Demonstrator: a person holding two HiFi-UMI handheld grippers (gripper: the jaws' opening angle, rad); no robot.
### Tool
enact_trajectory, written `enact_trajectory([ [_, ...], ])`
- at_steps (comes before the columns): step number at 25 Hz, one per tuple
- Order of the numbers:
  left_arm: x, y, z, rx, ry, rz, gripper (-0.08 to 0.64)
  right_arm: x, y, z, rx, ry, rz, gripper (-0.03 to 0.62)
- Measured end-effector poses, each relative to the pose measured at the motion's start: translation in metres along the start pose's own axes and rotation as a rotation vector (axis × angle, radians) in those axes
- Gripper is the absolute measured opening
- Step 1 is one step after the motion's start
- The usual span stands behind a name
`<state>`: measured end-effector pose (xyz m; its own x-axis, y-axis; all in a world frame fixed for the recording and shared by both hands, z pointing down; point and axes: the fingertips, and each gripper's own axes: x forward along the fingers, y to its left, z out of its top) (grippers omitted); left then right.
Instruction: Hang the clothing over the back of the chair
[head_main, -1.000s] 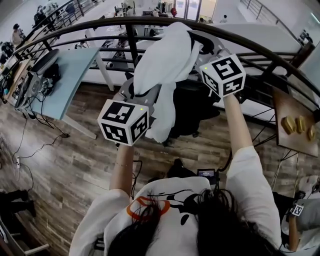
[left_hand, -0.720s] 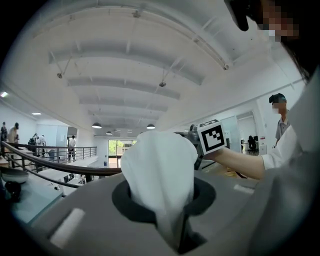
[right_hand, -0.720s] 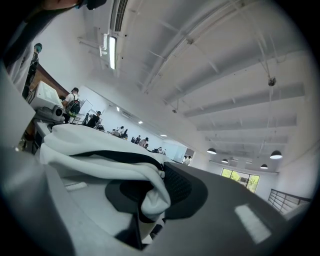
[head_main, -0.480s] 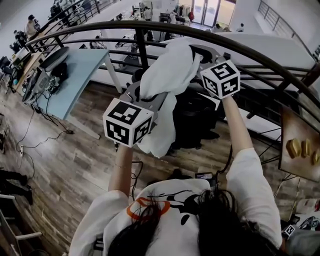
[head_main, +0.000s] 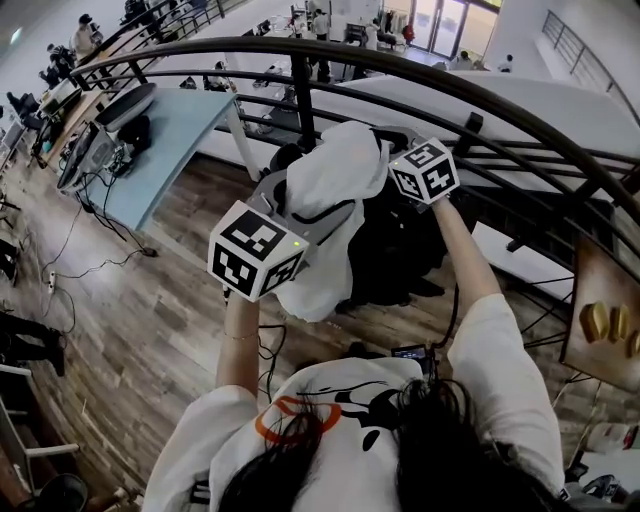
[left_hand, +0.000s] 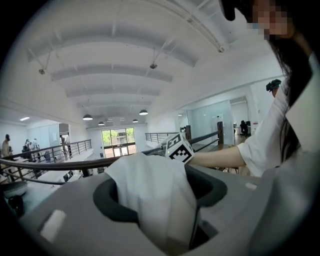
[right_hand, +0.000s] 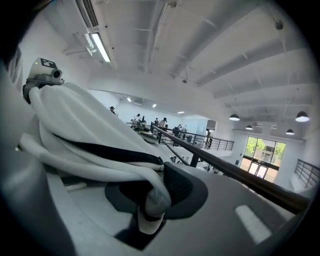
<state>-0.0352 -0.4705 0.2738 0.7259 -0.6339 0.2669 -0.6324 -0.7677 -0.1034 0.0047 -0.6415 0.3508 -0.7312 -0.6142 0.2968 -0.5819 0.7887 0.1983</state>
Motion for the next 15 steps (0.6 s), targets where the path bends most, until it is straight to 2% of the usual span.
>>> enact_trajectory([
  [4, -0.006, 0.003, 0.000, -0.071, -0.054, -0.029, 0.420, 0.020, 0.019, -0.038, -0.015, 0.080, 0.122, 0.095],
  [7, -0.010, 0.007, -0.001, -0.110, -0.079, -0.016, 0.423, 0.025, 0.035, -0.060, -0.009, 0.116, 0.217, 0.095],
  [15, -0.035, 0.011, -0.011, -0.195, -0.162, 0.033, 0.425, 0.024, 0.059, -0.097, 0.079, 0.140, 0.340, 0.095],
])
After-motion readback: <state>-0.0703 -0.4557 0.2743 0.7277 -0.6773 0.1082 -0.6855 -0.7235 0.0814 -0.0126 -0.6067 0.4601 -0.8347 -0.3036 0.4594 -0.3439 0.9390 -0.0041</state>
